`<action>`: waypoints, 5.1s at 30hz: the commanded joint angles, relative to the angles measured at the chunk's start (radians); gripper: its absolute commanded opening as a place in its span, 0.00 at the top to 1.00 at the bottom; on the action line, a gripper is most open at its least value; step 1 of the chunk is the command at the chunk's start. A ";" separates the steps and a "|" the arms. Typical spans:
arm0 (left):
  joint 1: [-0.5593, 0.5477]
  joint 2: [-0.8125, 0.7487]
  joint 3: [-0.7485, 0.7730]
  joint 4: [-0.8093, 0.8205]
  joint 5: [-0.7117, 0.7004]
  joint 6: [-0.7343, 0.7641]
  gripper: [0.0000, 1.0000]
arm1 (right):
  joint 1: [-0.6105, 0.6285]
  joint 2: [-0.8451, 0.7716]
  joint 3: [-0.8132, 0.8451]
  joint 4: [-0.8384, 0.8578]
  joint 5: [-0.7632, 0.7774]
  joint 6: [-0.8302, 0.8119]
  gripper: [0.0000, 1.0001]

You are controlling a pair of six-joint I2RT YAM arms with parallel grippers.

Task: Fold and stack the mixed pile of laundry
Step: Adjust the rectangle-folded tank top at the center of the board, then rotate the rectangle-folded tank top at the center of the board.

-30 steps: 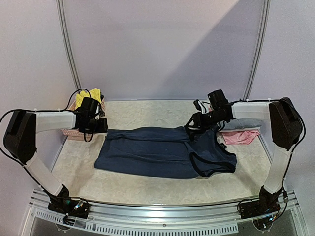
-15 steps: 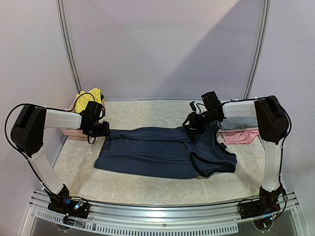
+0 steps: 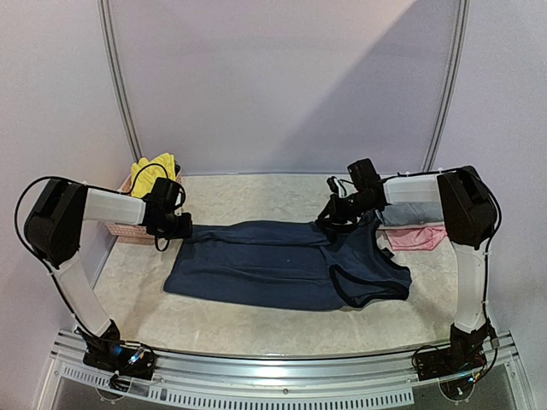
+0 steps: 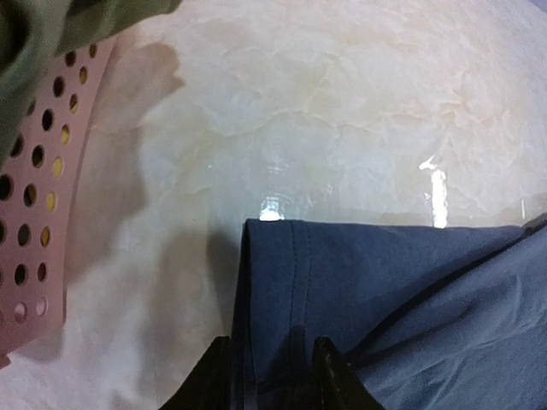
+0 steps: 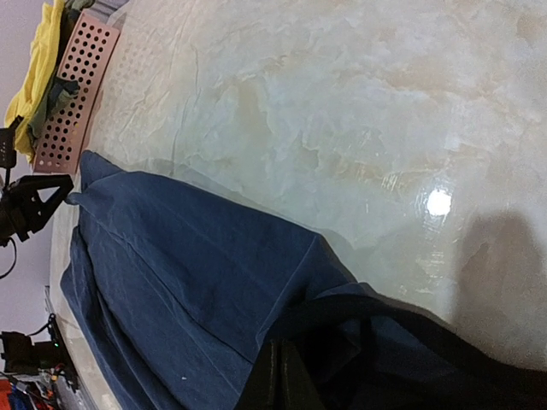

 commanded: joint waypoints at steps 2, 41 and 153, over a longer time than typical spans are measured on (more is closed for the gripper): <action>-0.004 0.033 0.020 0.052 0.041 0.014 0.77 | 0.005 0.002 0.003 -0.004 -0.015 -0.005 1.00; 0.018 -0.003 -0.012 -0.010 0.032 -0.070 0.65 | 0.006 -0.228 -0.251 0.041 0.017 -0.006 1.00; -0.100 0.028 0.005 -0.277 -0.156 -0.062 0.61 | 0.098 0.176 0.091 -0.162 0.175 0.039 0.75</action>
